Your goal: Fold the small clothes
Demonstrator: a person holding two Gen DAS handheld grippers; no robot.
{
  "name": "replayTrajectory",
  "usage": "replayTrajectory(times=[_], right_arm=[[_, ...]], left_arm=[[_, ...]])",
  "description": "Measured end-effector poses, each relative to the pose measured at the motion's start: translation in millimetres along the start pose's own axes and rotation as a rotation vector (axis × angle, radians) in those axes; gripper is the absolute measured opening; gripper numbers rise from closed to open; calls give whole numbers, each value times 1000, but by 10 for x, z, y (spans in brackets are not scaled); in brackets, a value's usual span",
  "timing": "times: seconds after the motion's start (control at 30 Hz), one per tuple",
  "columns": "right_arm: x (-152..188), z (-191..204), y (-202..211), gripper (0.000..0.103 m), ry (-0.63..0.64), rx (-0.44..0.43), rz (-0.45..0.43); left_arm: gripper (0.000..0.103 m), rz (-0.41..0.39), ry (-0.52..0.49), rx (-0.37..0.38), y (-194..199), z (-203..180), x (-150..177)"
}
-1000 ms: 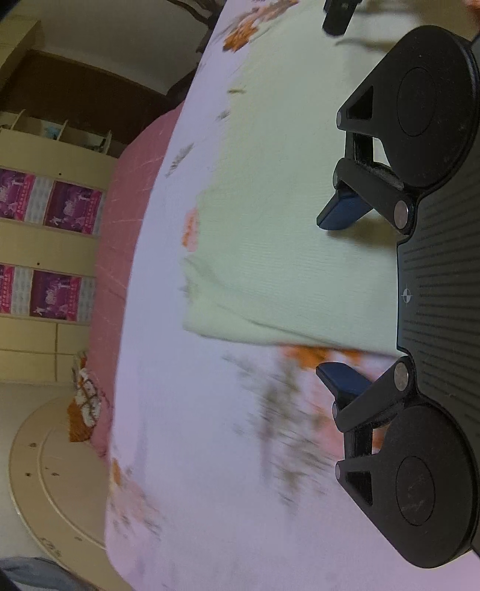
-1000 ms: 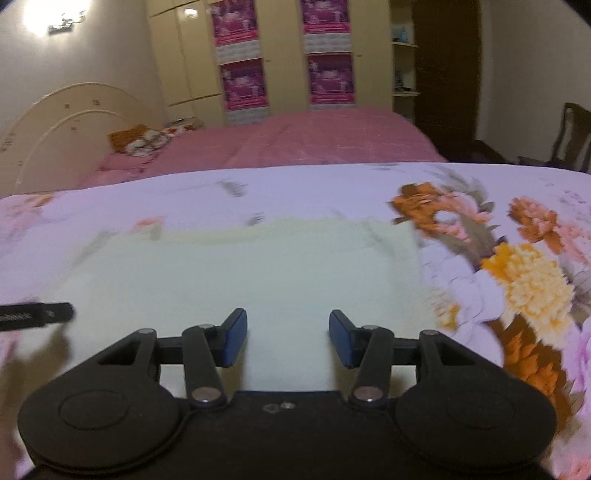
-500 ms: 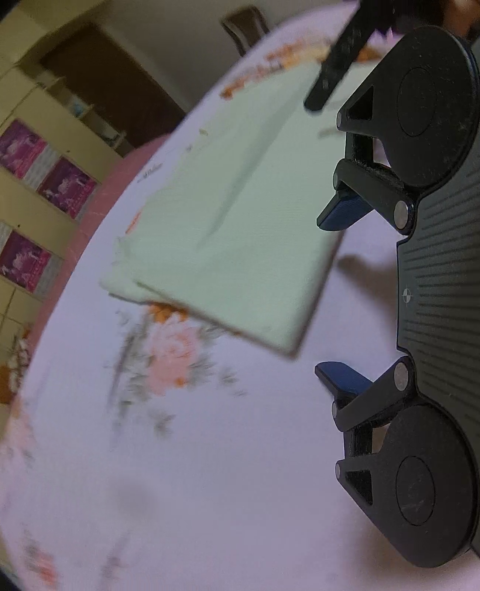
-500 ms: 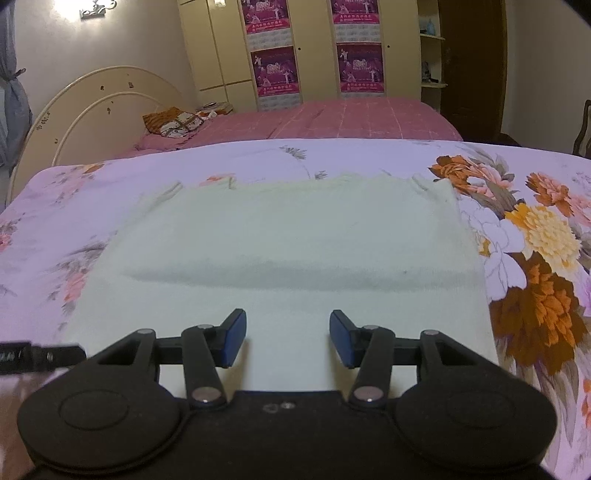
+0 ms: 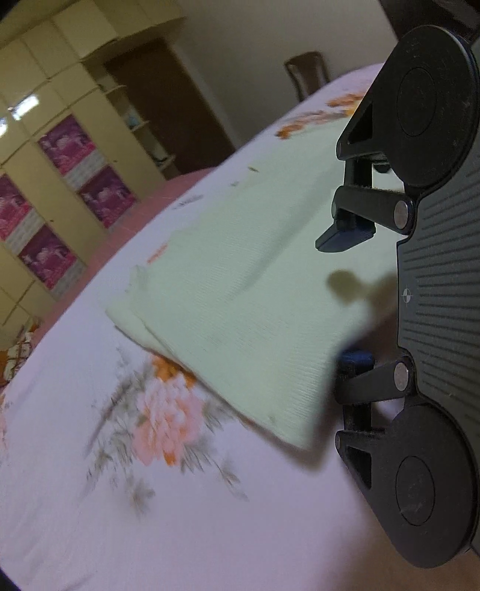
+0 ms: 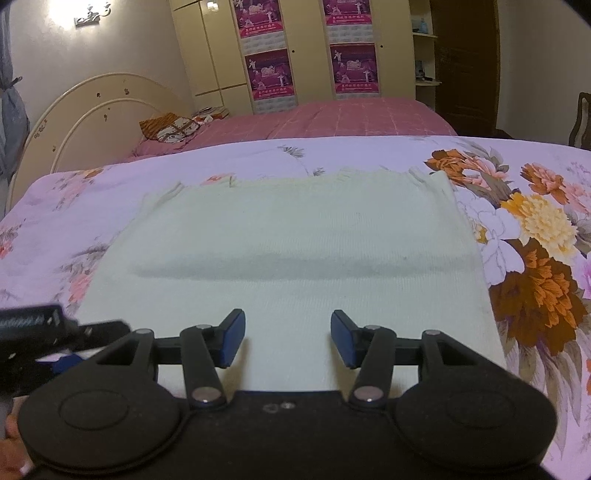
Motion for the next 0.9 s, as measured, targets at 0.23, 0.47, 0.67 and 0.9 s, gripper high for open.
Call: replayTrajectory(times=[0.23, 0.47, 0.67, 0.9], right_arm=[[-155, 45, -239, 51, 2, -8, -15], [-326, 215, -414, 51, 70, 16, -74], [-115, 398, -587, 52, 254, 114, -78], [3, 469, -544, 53, 289, 140, -131]], left_arm=[[21, -117, 86, 31, -329, 119, -119], [15, -168, 99, 49, -386, 169, -127], [11, -207, 28, 71, -279, 60, -151], [9, -226, -254, 121, -243, -385, -217]])
Point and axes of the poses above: each gripper's, at about its wrist camera, not at the fingertips, and y roughly against the way its jaws point, z to its left, x to its underside, the point moved 1 cm from there along -y, roughly the way its jaws point, and after that the axes turned 11 degrees about x, right-handed, at the moved point
